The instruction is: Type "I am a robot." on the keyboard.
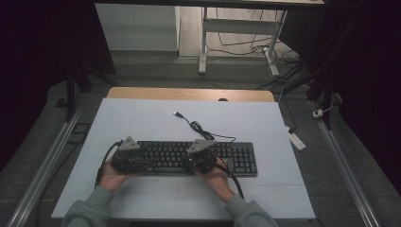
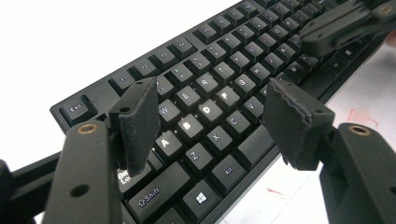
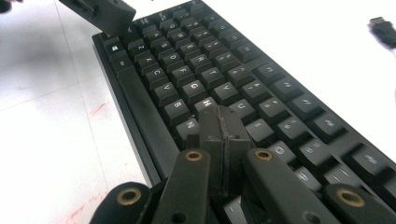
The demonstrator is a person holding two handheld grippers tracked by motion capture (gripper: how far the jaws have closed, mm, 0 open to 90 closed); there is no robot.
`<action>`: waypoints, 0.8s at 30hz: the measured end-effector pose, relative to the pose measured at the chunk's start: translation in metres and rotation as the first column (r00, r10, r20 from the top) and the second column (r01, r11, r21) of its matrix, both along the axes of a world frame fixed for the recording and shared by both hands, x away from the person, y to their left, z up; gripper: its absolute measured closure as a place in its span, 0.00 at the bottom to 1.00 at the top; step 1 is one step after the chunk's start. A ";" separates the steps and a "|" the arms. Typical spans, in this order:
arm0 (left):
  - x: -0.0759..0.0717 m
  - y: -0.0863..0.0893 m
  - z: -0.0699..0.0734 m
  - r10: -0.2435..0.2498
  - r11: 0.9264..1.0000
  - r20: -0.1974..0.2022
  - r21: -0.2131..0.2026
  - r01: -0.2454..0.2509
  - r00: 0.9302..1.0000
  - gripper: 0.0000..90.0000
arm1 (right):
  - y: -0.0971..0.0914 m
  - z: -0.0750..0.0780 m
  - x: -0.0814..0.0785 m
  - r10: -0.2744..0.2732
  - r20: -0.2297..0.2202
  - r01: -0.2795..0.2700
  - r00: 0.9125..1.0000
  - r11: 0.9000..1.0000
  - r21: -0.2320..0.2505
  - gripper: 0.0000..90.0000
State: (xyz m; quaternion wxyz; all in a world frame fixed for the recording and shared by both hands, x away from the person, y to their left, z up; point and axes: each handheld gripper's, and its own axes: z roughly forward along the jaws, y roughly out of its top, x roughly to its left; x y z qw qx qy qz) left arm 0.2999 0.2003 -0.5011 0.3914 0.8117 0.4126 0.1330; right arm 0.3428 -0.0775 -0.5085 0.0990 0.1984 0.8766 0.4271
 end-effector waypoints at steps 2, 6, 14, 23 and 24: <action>0.000 0.000 0.000 0.001 1.000 0.000 -0.001 -0.001 1.000 0.40 | -0.013 0.003 -0.001 -0.024 0.001 0.024 1.000 1.000 0.018 0.95; 0.000 0.000 0.000 0.006 1.000 -0.002 -0.003 -0.006 1.000 0.40 | -0.031 0.007 -0.002 -0.056 0.008 0.055 0.998 0.998 0.034 0.87; 0.000 0.000 0.000 0.005 1.000 -0.001 0.000 -0.005 1.000 0.40 | -0.079 0.014 -0.008 -0.124 0.022 0.122 0.992 0.990 0.075 0.72; 0.000 0.000 0.000 0.006 1.000 -0.001 -0.003 -0.006 1.000 0.40 | -0.112 0.012 -0.020 -0.160 0.035 0.157 0.987 0.986 0.057 0.67; 0.000 0.000 0.000 0.006 1.000 -0.002 -0.005 -0.006 1.000 0.40 | -0.115 0.012 -0.021 -0.161 0.037 0.159 0.986 0.986 0.054 0.67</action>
